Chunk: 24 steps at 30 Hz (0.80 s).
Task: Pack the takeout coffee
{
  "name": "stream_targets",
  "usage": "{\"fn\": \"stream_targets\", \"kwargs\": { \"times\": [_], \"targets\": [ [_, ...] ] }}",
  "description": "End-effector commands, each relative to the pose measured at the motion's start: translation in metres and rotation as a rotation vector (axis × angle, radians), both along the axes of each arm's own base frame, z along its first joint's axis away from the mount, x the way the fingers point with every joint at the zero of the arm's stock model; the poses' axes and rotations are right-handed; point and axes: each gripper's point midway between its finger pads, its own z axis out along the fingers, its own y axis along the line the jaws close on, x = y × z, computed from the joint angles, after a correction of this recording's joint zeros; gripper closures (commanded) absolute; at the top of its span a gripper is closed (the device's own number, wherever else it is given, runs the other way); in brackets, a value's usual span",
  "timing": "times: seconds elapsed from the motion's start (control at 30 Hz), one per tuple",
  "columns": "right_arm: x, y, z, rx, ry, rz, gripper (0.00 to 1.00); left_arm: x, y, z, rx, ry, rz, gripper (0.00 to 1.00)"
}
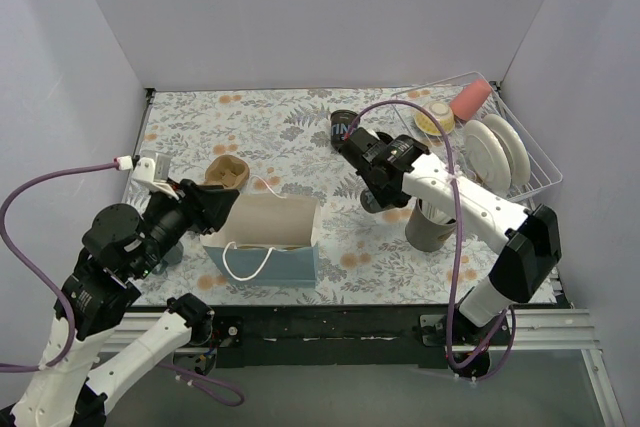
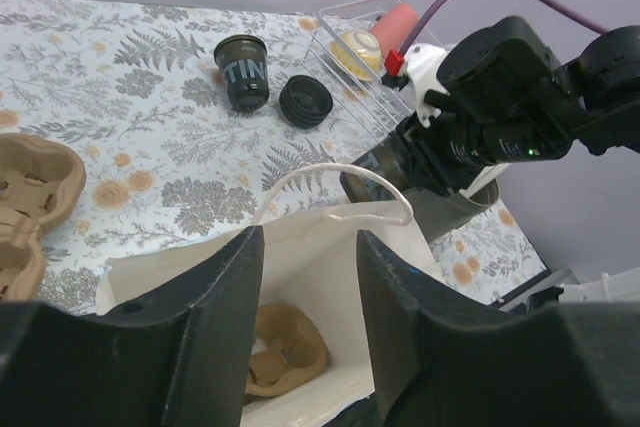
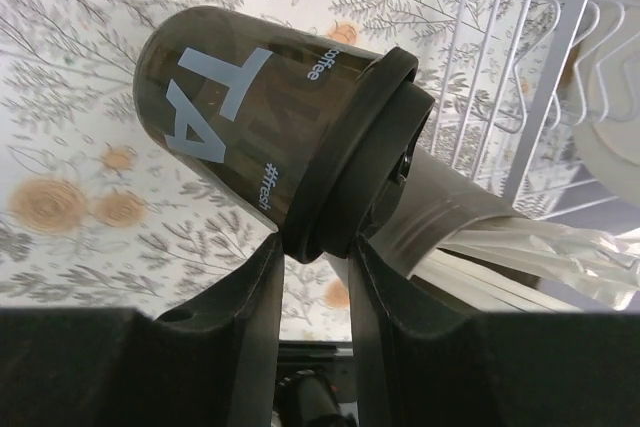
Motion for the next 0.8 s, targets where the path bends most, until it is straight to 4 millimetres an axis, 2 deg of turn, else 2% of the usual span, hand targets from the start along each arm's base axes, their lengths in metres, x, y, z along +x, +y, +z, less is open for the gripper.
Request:
{"fn": "stream_targets", "kwargs": {
  "times": [0.0,0.1,0.17,0.3,0.53,0.77],
  "targets": [
    [0.000,-0.007,0.017,-0.146,0.006,0.125,0.73,0.008,0.012,0.024,0.009,-0.075,0.068,0.55],
    [-0.001,0.000,0.015,-0.214,0.029,0.178,0.73,0.010,0.018,0.032,0.017,-0.095,0.099,0.53],
    [-0.006,0.001,0.007,-0.295,0.063,0.204,0.73,0.010,0.022,0.037,0.017,-0.108,0.114,0.53],
    [-0.010,0.012,-0.008,-0.320,0.097,0.244,0.72,0.010,0.031,0.041,0.019,-0.118,0.157,0.52],
    [-0.007,0.010,-0.029,-0.415,0.128,0.223,0.72,0.007,0.039,0.043,0.029,-0.118,0.183,0.52],
    [-0.004,0.011,-0.041,-0.491,0.124,0.226,0.72,0.012,0.035,0.042,0.047,-0.119,0.176,0.51]
  ]
}}
